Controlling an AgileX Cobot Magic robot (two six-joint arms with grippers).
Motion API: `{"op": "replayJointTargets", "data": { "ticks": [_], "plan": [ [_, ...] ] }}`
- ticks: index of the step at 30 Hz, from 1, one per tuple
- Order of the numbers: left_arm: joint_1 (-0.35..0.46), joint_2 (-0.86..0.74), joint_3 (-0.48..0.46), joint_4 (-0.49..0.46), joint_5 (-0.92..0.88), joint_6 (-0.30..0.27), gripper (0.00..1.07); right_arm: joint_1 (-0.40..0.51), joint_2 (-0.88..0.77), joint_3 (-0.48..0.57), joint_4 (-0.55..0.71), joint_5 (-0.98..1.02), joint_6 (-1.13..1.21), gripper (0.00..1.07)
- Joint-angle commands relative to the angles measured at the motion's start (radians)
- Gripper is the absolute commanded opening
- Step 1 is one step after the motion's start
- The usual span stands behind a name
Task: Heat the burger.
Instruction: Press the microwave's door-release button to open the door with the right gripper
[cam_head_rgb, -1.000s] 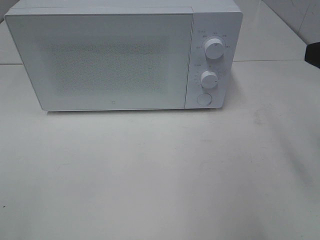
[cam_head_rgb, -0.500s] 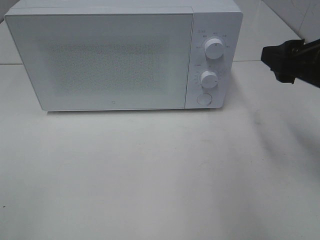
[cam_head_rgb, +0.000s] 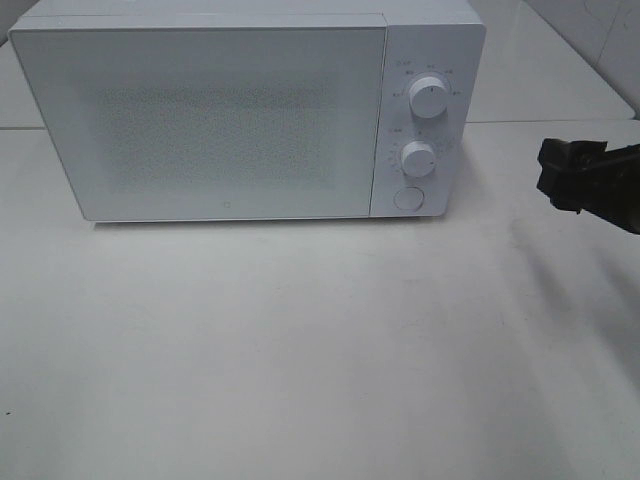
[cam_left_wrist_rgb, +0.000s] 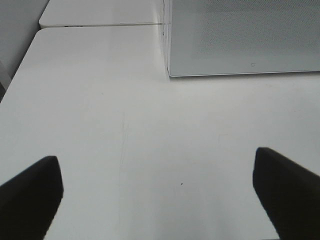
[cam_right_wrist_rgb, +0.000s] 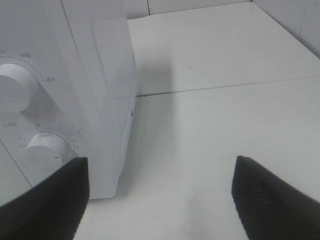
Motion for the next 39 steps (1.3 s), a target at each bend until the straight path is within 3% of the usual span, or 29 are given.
{"op": "replayJointTargets", "data": {
  "ticks": [1,8,22,31,39],
  "plan": [
    [0.004,-0.021,0.004,-0.002,-0.003,0.003,0.98,0.033,0.020,0.003,0.054,-0.054,-0.045,0.76],
    [0.004,-0.021,0.004,-0.002,-0.003,0.003,0.98,0.228,0.137,0.001,0.231,-0.187,-0.172,0.76],
    [0.004,-0.021,0.004,-0.002,-0.003,0.003,0.98,0.490,0.293,-0.070,0.486,-0.273,-0.254,0.76],
    [0.004,-0.021,0.004,-0.002,-0.003,0.003,0.98,0.541,0.329,-0.104,0.539,-0.263,-0.281,0.76],
    [0.004,-0.021,0.004,-0.002,-0.003,0.003,0.98,0.541,0.329,-0.104,0.539,-0.264,0.001,0.76]
  ]
}}
